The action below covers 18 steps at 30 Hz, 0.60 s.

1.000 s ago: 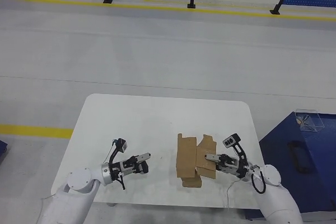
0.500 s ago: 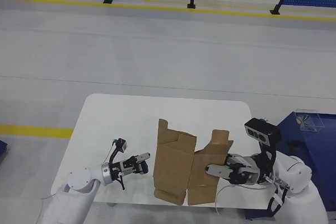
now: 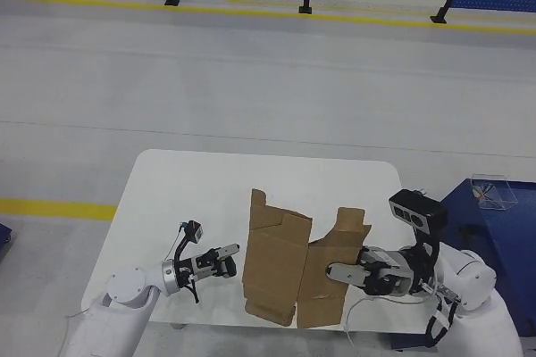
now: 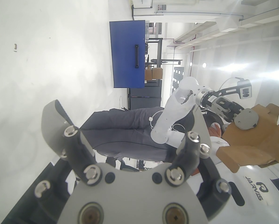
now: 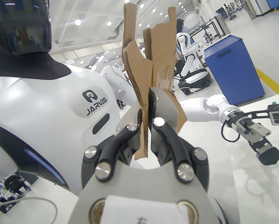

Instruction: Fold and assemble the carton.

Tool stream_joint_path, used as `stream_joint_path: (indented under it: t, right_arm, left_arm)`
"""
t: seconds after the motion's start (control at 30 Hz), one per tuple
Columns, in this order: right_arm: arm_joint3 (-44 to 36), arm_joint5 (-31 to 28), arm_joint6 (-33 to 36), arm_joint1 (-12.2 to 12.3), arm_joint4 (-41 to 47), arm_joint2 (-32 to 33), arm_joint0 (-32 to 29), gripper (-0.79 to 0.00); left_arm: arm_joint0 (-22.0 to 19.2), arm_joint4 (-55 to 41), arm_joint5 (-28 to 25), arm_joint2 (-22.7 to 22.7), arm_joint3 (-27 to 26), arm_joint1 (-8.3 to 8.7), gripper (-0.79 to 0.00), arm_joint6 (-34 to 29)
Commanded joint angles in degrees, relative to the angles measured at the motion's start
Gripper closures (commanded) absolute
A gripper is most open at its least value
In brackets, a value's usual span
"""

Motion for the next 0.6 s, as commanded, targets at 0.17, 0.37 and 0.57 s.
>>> stream_joint_path:
  t: [0.17,0.37,0.57]
  right_arm:
    - [6.18,22.41,2.27,-1.66,47.75,-11.17,-1.19,0.000]
    - [12.58,51.14,2.44,-4.31,79.33,-25.51,2.24,0.000]
    - [15.94,63.62,-5.47,-6.84,99.55,-34.70,4.23,0.000]
  left_arm:
    - [0.00,0.00,0.00,0.00,0.00,0.00,-0.785,0.00]
    - [0.00,0.00,0.00,0.00,0.00,0.00,-0.785,0.00]
    - [0.00,0.00,0.00,0.00,0.00,0.00,-0.785,0.00]
